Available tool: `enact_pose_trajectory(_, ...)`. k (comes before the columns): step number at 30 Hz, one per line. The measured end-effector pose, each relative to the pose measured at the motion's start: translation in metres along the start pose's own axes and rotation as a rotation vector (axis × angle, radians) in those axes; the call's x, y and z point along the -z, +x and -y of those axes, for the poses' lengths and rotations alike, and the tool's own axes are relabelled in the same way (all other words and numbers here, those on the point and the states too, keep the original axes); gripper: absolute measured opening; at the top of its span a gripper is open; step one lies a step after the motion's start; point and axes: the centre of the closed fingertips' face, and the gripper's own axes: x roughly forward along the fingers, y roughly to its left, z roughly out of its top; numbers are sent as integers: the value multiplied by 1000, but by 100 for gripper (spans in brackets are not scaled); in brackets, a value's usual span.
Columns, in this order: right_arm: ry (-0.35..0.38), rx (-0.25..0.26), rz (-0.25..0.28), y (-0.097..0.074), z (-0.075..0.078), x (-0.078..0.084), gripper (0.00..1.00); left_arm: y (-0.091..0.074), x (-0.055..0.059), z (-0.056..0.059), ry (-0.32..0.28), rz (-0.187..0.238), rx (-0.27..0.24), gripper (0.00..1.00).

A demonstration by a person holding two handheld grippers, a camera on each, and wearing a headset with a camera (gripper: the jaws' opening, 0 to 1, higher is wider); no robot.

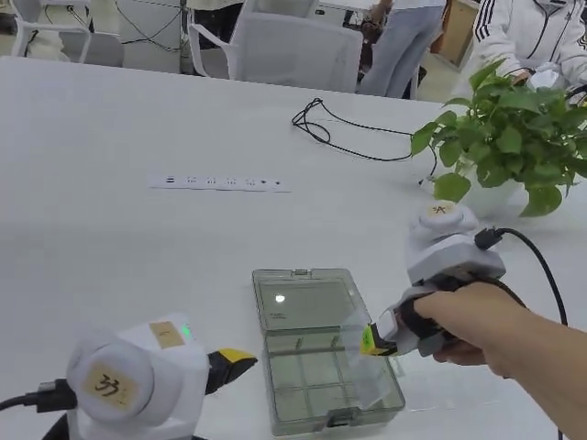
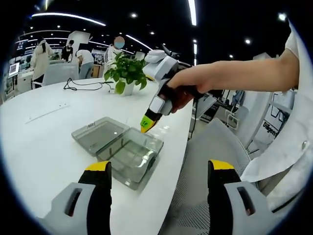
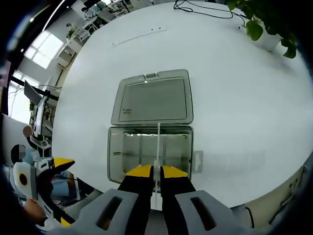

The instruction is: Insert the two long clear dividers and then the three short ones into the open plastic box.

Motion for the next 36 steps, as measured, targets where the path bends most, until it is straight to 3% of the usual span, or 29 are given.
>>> enact_pose_trajectory(19, 3, 21, -6, 13, 5, 5, 7, -2, 0, 2, -12, 11, 3, 82)
enact_pose_trajectory(36, 5, 17, 1, 13, 5, 7, 7, -1, 1, 4, -19, 12, 6, 82)
